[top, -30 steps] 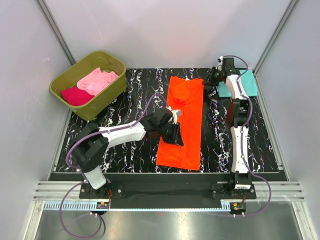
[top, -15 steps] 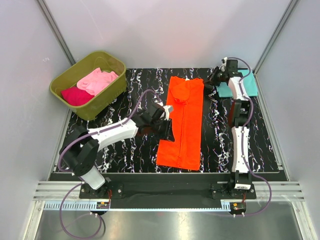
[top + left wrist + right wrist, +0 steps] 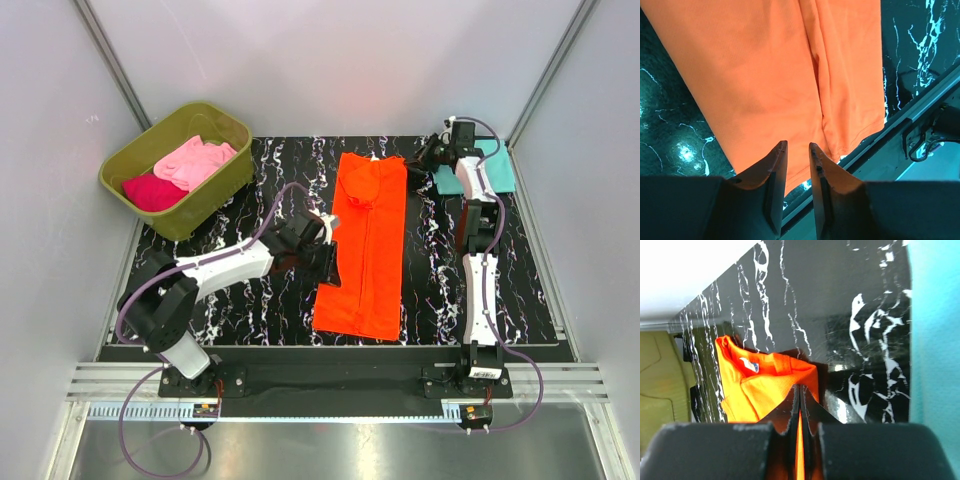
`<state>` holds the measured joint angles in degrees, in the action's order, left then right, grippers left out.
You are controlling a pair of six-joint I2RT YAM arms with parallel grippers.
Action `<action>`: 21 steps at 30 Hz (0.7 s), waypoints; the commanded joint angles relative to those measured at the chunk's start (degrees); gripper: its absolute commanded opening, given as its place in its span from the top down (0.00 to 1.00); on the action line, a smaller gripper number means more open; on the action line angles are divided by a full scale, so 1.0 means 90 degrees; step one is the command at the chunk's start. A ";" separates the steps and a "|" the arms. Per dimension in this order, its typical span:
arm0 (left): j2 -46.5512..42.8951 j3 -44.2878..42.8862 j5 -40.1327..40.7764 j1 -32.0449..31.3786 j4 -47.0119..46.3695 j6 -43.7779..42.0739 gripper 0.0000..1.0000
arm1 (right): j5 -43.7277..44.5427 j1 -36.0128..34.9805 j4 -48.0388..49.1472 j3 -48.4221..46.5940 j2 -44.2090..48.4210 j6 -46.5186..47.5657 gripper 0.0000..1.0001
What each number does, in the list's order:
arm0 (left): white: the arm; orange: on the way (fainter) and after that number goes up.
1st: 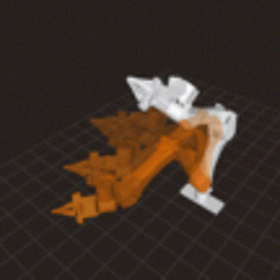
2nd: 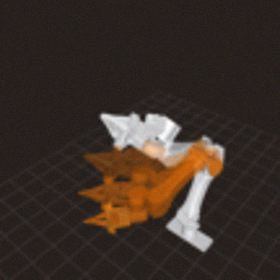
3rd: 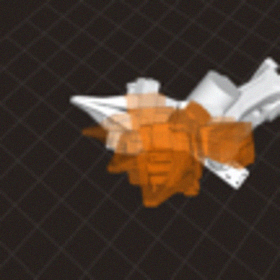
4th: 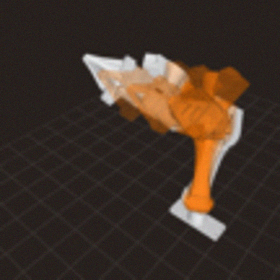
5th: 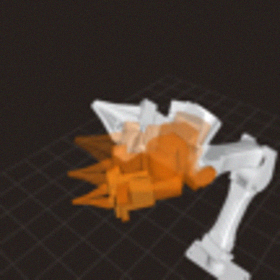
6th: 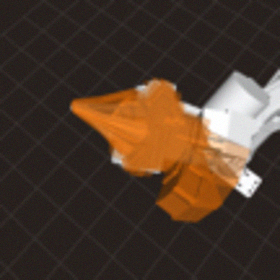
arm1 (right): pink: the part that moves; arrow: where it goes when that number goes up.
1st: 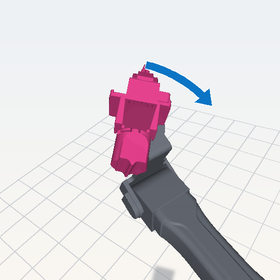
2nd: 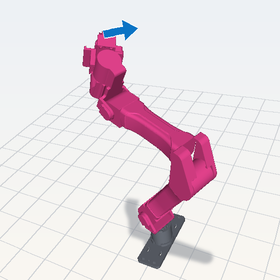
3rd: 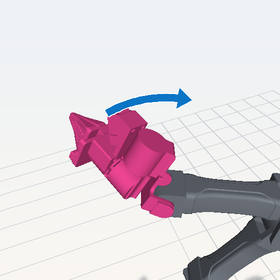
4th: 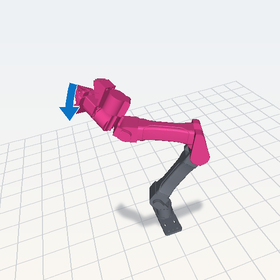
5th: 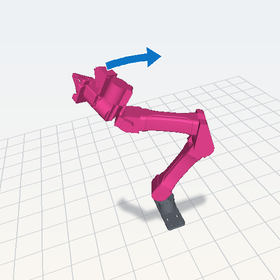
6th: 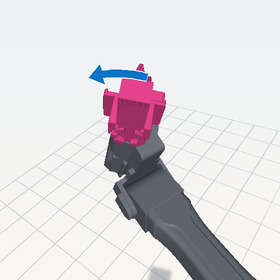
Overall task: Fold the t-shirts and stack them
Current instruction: Fold the tshirt
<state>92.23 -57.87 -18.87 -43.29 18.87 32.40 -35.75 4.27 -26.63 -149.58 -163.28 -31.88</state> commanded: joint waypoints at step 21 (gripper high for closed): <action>-0.0706 0.1399 0.0535 0.0630 0.0062 -0.0359 0.54 | 0.0554 0.0336 -0.0068 0.1745 0.2613 0.0094 0.60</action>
<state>87.39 -48.27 -15.49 -37.21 21.12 29.78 -32.51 7.35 -27.16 -136.44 -153.75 -34.33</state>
